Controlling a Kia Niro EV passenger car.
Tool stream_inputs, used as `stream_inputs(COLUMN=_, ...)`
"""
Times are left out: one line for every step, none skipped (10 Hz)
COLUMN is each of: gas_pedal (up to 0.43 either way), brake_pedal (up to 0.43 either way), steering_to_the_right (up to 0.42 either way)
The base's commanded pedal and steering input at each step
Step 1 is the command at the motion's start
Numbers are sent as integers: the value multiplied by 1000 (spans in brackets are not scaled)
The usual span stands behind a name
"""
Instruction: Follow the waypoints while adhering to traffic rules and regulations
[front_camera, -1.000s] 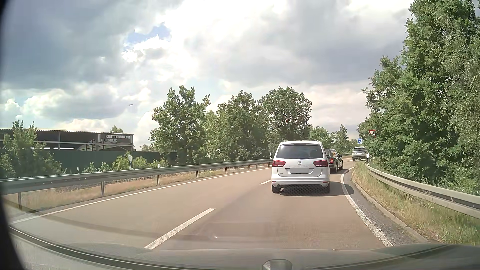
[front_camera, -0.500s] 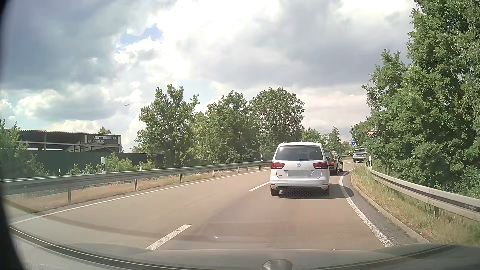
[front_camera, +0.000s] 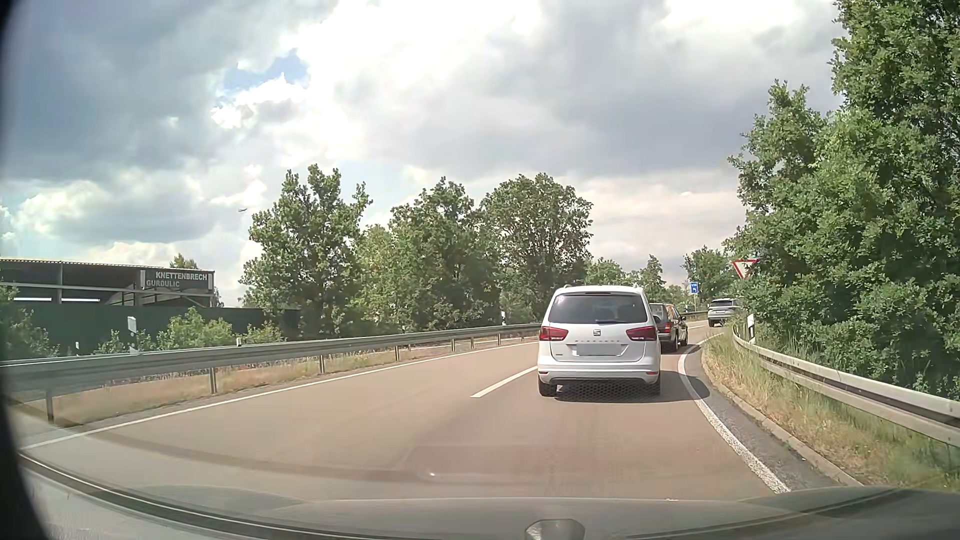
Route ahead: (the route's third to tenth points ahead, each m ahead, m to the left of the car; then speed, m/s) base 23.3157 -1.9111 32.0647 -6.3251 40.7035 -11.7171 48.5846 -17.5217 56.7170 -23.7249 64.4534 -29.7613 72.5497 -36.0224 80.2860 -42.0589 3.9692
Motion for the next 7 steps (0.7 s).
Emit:
stream_inputs(gas_pedal=260, brake_pedal=37, steering_to_the_right=70)
stream_inputs(gas_pedal=260, brake_pedal=37, steering_to_the_right=70)
stream_inputs(gas_pedal=260, brake_pedal=37, steering_to_the_right=70)
stream_inputs(gas_pedal=260, brake_pedal=37, steering_to_the_right=70)
stream_inputs(gas_pedal=228, brake_pedal=37, steering_to_the_right=70)
stream_inputs(gas_pedal=220, brake_pedal=37, steering_to_the_right=70)
stream_inputs(gas_pedal=220, brake_pedal=37, steering_to_the_right=70)
